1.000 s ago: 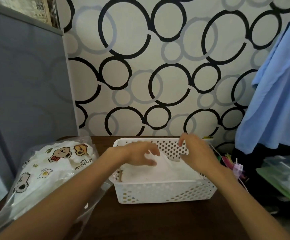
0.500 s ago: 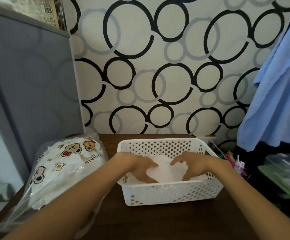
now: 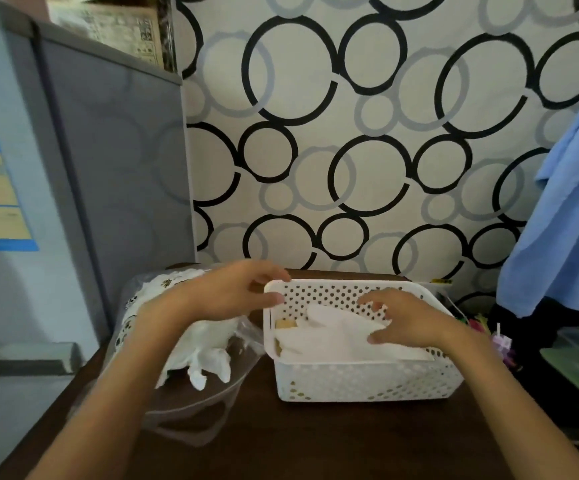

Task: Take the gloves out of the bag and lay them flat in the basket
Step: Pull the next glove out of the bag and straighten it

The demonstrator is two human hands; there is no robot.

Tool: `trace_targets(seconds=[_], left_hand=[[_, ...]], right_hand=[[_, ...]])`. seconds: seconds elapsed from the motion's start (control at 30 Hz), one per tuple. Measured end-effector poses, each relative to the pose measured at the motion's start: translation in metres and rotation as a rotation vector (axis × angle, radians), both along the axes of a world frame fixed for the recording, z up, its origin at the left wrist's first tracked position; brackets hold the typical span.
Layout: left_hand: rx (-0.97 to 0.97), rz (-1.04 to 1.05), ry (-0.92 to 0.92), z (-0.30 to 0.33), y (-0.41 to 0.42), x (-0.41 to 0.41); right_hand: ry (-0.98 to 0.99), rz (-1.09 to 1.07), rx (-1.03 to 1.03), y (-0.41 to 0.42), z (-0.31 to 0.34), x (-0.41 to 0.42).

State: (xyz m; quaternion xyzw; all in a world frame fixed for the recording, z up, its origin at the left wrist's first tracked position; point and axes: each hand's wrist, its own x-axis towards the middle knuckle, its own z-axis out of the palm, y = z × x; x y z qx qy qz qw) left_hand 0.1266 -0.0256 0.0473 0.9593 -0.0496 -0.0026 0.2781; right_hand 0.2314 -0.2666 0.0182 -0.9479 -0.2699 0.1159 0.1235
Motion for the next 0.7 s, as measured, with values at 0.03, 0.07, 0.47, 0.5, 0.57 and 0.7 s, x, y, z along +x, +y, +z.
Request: trace_targets(seconds=[0.03,0.07,0.47,0.5,0.57,0.7], left_hand=[[0.003,0.065,-0.028,0.003,0.020,-0.022],[0.030,0.103,-0.023,0.004,0.033,-0.034],[-0.048,0.328,0.082,-0.022,0.074,-0.058],[-0.091,0.319,0.059,-0.022,0.074,-0.059],[-0.135,0.312,0.007,-0.022,0.076,-0.060],[-0.151,0.344,-0.059,-0.028,0.081,-0.057]], right_hand=[[-0.063,0.024,0.058,0.012,0.004,-0.015],[-0.114,0.039,0.117,0.018,0.009,-0.027],[-0.225,0.144,0.112,0.164,-0.028,-0.148],[-0.239,0.132,0.076,0.171,-0.034,-0.145],[-0.278,0.104,0.044,0.184,-0.043,-0.138],[-0.272,0.125,0.107,0.176,-0.042,-0.131]])
